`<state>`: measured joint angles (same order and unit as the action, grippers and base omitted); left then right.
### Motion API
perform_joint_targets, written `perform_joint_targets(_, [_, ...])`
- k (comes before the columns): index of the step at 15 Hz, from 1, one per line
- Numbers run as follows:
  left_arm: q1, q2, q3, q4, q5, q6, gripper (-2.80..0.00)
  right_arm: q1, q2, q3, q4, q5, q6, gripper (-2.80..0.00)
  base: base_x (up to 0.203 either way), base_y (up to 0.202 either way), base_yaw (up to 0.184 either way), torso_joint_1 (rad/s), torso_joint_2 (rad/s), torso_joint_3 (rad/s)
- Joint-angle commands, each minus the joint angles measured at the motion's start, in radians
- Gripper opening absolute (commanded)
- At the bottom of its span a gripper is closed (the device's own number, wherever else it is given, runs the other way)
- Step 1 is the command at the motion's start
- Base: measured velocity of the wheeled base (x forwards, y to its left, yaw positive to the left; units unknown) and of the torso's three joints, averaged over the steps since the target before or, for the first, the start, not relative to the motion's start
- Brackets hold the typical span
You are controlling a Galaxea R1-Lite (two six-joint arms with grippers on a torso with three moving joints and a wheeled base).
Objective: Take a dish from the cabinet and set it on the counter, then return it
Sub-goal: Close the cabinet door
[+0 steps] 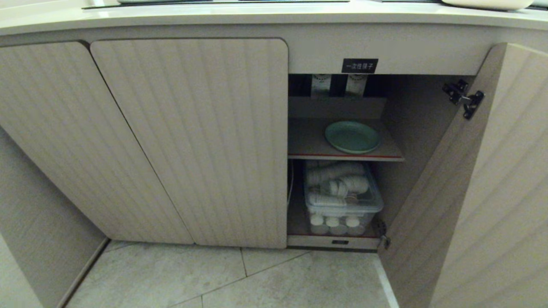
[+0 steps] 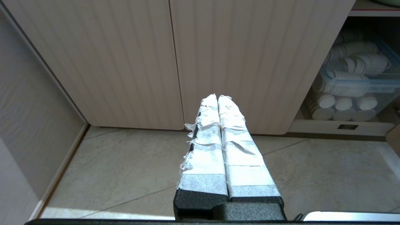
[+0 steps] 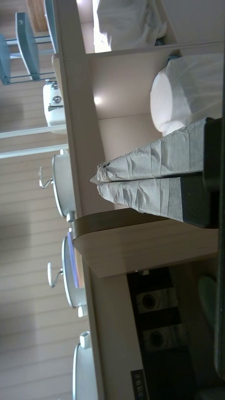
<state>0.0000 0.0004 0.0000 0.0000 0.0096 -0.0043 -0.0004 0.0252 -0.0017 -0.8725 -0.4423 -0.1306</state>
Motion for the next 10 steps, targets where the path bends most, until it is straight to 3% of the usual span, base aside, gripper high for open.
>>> perform_joint_targets(1, [0.000, 0.000, 0.000, 0.000, 0.000, 0.000, -2.80, -0.001, 0.025, 0.000, 0.022, -0.008, 0.001, -2.80, 0.000, 0.000, 0.000, 0.000, 0.00, 0.000])
perform_joint_targets(10, [0.000, 0.000, 0.000, 0.000, 0.001, 0.000, -2.80, 0.000, 0.031, -0.091, 0.275, -0.040, 0.015, -2.80, 0.000, 0.000, 0.000, 0.000, 0.00, 0.000])
